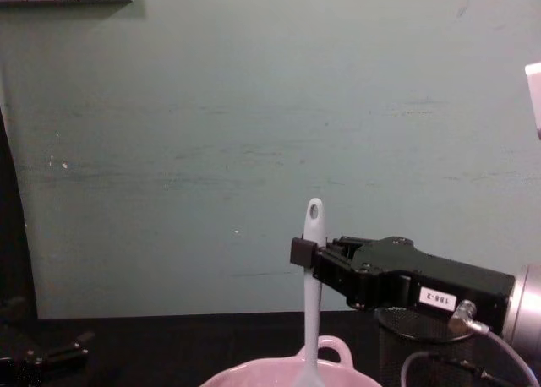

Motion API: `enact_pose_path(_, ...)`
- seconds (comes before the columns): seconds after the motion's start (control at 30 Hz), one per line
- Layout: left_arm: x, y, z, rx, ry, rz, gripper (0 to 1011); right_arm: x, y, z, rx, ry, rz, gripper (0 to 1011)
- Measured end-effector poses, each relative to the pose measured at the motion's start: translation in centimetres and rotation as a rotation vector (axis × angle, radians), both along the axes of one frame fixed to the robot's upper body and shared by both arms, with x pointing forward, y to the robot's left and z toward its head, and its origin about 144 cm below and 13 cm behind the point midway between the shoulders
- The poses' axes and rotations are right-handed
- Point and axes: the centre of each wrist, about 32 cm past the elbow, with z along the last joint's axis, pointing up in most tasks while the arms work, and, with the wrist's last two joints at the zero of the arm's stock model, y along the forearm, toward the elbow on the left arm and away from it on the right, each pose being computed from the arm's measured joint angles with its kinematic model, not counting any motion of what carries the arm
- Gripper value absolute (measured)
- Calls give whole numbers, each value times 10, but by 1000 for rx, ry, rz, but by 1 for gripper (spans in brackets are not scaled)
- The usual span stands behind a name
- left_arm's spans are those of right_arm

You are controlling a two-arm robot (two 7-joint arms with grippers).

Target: Use the one hand to pick up the spoon and stir the clear water in the bowl.

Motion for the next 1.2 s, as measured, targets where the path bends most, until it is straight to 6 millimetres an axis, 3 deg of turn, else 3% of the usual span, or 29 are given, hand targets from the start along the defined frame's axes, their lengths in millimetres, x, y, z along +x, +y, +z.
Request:
enact_pose_path(0.5, 0, 0, 0, 0, 0, 0, 1012, -9, 26, -3, 0, 28, 82, 116)
enact_pose_path(0.9, 0, 0, 0, 0, 0, 0, 1011, 13, 42, -2, 0, 19, 27, 116)
enact_pose_path(1.2, 0, 0, 0, 0, 0, 0, 1011, 25, 39, -3, 0, 9, -30, 116)
